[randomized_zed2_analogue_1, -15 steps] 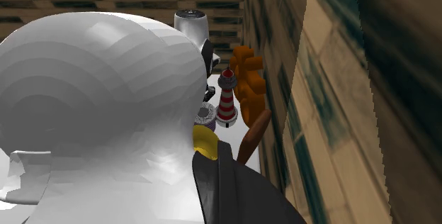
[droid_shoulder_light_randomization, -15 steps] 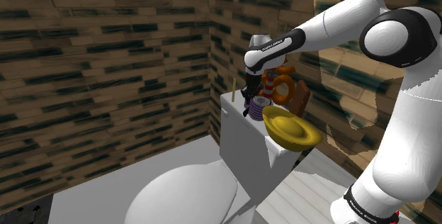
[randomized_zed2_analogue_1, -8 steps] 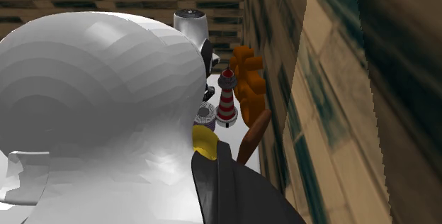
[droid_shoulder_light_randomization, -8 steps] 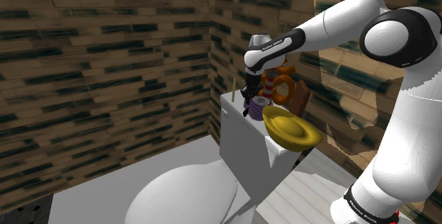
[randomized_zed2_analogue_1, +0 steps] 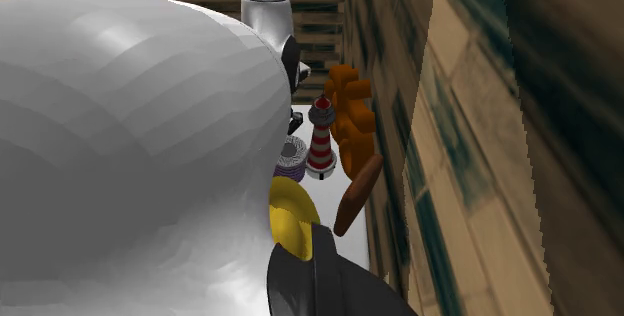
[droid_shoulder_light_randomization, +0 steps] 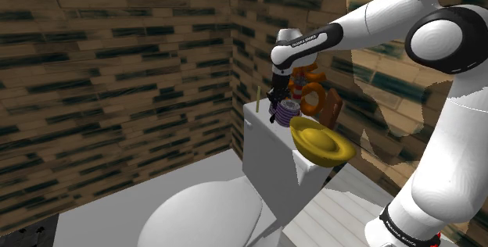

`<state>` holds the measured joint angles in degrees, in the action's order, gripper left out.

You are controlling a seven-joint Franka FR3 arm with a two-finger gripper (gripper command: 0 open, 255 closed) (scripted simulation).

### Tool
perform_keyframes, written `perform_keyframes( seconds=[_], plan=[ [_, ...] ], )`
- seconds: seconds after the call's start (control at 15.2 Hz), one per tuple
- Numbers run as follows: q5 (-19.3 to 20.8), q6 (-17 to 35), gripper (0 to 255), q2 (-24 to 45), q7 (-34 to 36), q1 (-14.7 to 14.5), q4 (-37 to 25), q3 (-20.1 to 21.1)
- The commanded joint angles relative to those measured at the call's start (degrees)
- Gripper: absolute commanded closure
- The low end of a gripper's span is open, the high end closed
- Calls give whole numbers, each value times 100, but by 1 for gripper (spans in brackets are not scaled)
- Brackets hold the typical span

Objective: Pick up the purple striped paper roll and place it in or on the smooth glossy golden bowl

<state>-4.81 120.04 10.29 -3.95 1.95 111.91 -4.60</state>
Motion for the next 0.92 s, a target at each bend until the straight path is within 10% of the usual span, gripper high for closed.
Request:
perform_keyframes(
  seconds=[0.0,0.86],
  plan=[
    [13,-157,255,-74,8,3,-85,-6],
    [70,-1089,255,-366,84,3,-729,-16]
  ],
)
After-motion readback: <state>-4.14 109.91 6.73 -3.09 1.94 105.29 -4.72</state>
